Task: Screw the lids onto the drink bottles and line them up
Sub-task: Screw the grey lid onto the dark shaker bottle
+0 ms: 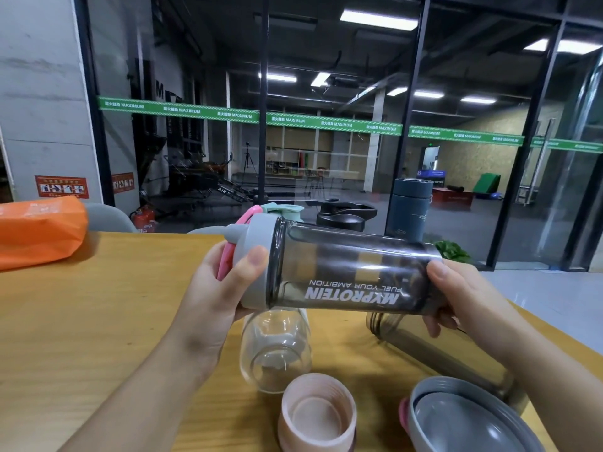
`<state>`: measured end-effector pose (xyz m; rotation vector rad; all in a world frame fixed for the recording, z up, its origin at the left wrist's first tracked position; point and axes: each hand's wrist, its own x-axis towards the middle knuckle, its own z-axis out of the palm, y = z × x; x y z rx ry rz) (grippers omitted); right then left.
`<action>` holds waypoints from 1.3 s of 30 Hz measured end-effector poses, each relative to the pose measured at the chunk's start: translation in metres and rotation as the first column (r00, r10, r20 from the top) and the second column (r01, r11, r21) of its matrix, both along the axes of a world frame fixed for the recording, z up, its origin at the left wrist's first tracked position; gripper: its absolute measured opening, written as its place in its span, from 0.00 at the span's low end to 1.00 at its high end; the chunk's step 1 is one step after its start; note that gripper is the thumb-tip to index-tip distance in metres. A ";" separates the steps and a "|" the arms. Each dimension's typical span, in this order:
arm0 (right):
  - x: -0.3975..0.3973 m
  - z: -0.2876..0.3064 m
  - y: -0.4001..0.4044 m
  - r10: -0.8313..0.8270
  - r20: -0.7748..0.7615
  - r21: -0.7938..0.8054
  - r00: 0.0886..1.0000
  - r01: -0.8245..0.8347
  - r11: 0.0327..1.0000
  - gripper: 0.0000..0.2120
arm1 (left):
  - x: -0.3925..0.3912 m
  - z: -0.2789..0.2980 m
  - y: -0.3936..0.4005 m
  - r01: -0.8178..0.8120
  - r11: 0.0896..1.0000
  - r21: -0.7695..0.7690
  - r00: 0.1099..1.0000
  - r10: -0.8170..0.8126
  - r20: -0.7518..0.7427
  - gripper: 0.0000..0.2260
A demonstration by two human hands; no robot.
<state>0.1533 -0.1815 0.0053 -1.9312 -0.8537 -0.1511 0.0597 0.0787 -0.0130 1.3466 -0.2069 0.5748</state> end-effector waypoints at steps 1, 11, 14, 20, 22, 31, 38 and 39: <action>0.000 0.000 0.000 -0.003 0.006 0.004 1.000 0.003 1.000 0.37 | 0.000 0.000 0.000 -0.003 1.000 0.002 1.000 0.003 0.004 0.29; -0.006 -0.001 0.005 0.122 -0.031 0.082 0.992 -0.120 0.989 0.49 | -0.002 0.001 0.010 -0.078 0.995 -0.063 0.997 0.078 -0.015 0.40; -0.008 -0.001 0.006 0.147 0.058 0.054 0.987 -0.150 0.987 0.46 | -0.001 -0.001 0.009 -0.069 0.992 -0.102 0.997 0.067 -0.028 0.36; -0.007 0.001 0.006 0.127 0.105 0.064 0.986 -0.134 0.989 0.41 | 0.001 -0.003 0.011 -0.031 0.995 -0.100 0.998 0.026 -0.052 0.25; -0.006 0.002 0.004 0.107 0.105 0.087 0.989 -0.117 0.989 0.44 | 0.002 -0.004 0.010 -0.038 0.994 -0.104 0.997 0.031 -0.068 0.29; -0.015 0.004 0.006 0.019 0.249 -0.035 0.968 -0.010 0.999 0.42 | 0.001 -0.004 0.011 -0.048 0.997 -0.057 0.993 0.041 -0.107 0.36; -0.013 0.004 0.002 0.005 0.251 -0.020 0.968 0.000 1.000 0.38 | 0.000 -0.005 0.009 -0.018 0.999 -0.032 0.996 0.015 -0.088 0.45; -0.012 0.003 0.002 -0.002 0.244 -0.021 0.970 0.007 1.000 0.36 | 0.000 -0.005 0.009 -0.007 1.000 -0.028 0.997 0.005 -0.083 0.44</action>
